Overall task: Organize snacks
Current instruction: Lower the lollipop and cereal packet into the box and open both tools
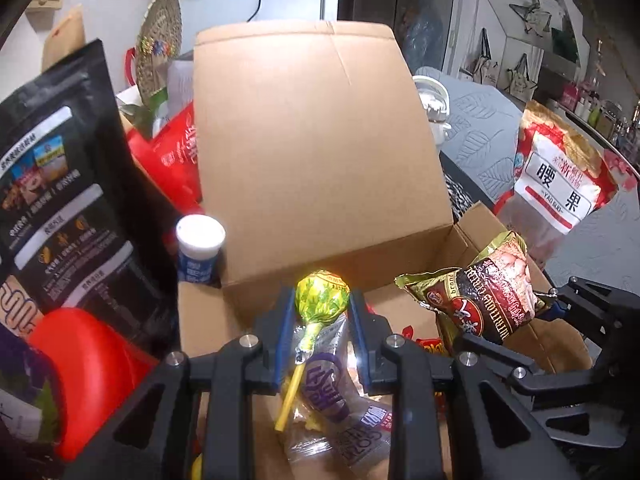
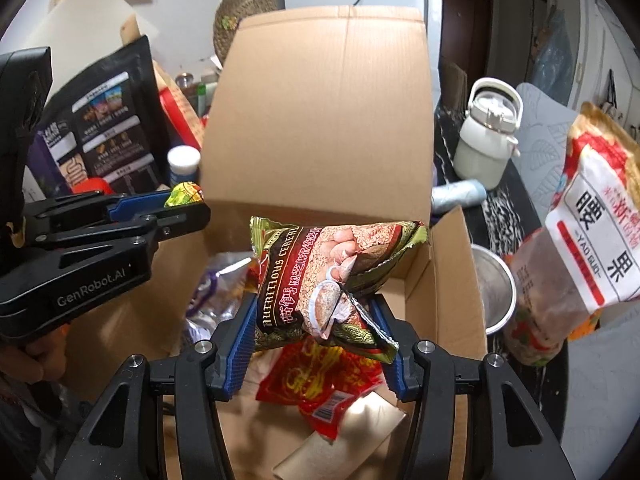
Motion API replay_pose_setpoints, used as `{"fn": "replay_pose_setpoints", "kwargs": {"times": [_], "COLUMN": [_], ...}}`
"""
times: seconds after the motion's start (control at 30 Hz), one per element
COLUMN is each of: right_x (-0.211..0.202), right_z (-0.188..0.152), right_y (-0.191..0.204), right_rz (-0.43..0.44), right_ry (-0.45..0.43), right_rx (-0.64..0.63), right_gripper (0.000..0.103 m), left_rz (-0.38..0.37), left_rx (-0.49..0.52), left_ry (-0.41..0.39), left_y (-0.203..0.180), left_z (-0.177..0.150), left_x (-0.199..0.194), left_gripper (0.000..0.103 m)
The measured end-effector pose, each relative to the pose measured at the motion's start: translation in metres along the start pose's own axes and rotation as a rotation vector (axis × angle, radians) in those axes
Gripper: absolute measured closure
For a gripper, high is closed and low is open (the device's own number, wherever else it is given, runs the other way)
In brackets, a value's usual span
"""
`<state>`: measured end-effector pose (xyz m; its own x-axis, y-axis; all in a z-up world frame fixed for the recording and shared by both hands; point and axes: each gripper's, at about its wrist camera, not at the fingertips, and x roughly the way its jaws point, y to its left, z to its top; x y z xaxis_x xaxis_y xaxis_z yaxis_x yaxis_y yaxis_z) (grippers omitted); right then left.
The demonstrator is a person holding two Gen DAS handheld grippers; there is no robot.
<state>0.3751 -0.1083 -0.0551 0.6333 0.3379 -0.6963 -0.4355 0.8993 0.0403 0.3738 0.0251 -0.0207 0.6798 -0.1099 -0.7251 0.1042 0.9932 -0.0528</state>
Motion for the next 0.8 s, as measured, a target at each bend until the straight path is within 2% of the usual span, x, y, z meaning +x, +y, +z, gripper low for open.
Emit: {"fn": "replay_pose_setpoints", "kwargs": {"times": [0.03, 0.17, 0.33, 0.4, 0.57, 0.67, 0.7, 0.77, 0.8], "right_x": [0.002, 0.006, 0.009, 0.008, 0.002, -0.004, -0.005, -0.008, -0.009], "right_z": [0.000, -0.002, -0.003, -0.004, -0.006, -0.007, -0.008, -0.009, -0.009], "right_y": [-0.001, 0.002, 0.004, 0.003, 0.004, 0.006, 0.006, 0.006, 0.006], "right_rz": [-0.002, -0.030, -0.062, -0.065, -0.091, -0.114, -0.117, -0.124, -0.129], "right_ry": [0.006, 0.020, 0.041, 0.047, 0.049, 0.041, 0.037, 0.035, 0.035], "right_rx": [-0.001, -0.026, -0.038, -0.033, -0.037, -0.042, -0.043, -0.041, -0.041], "right_gripper": [0.049, 0.049, 0.046, 0.041, 0.040, 0.033, 0.033, 0.033, 0.033], "left_rz": [0.007, 0.108, 0.067, 0.066, 0.087, 0.097, 0.101, 0.111, 0.115], "left_rx": [0.001, 0.032, 0.006, 0.004, 0.010, 0.001, -0.003, -0.006, -0.006], "left_ry": [0.002, -0.005, 0.065, 0.092, 0.126, 0.136, 0.138, 0.137, 0.132], "left_y": [0.000, -0.005, -0.003, -0.002, -0.004, -0.003, -0.002, -0.001, 0.000], "left_z": [0.000, -0.001, -0.002, -0.004, -0.006, -0.008, -0.008, -0.010, -0.011], "left_x": [0.002, 0.007, 0.019, 0.023, 0.030, 0.030, 0.029, 0.028, 0.026], "left_gripper": [0.077, 0.077, 0.077, 0.077, 0.077, 0.076, 0.072, 0.050, 0.022]}}
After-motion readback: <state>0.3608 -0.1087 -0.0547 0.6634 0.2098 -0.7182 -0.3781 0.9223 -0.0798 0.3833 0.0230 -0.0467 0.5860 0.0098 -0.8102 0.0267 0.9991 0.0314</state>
